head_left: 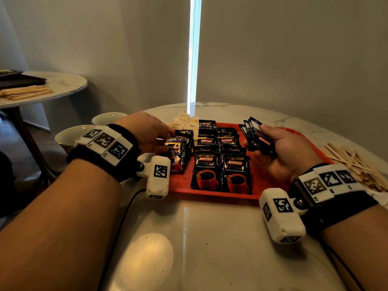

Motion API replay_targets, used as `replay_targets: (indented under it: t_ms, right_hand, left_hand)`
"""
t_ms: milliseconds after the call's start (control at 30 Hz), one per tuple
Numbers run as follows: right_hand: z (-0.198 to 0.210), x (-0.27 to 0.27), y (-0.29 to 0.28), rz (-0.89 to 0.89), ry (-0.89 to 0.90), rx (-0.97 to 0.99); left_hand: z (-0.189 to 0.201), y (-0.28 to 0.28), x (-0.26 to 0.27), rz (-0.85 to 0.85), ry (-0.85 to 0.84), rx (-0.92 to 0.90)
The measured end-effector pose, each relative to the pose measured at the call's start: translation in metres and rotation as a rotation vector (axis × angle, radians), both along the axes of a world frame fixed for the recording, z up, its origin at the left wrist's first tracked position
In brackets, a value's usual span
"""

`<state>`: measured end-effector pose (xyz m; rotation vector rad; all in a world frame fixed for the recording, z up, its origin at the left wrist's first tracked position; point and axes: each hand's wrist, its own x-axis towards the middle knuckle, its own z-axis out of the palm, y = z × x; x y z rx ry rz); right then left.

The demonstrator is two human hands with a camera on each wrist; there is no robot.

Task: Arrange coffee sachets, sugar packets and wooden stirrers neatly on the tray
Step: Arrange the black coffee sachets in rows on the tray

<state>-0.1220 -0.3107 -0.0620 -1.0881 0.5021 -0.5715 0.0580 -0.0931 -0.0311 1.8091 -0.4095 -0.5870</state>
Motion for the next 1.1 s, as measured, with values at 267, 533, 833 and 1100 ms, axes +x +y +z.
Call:
replay_targets:
  t_ms: [267,533,833,1100]
  right_hand:
    - [0.0,0.0,0.001,0.009,0.003,-0.006]
    - [0.001,-0.001,0.002,0.007,0.006,-0.002]
    - [0.004,-0.003,0.006,0.009,-0.002,-0.003]
    - [0.018,-0.006,0.021,-0.011,-0.042,-0.027]
  left_hand:
    - [-0.005,0.0,-0.002,-0.006,-0.079,-0.019]
    - [0.001,0.001,0.001,-0.02,-0.025,0.033]
    - [0.0,-0.001,0.003,-0.044,-0.073,-0.033]
    - [0.01,-0.006,-0.01,-0.071,-0.238,-0.319]
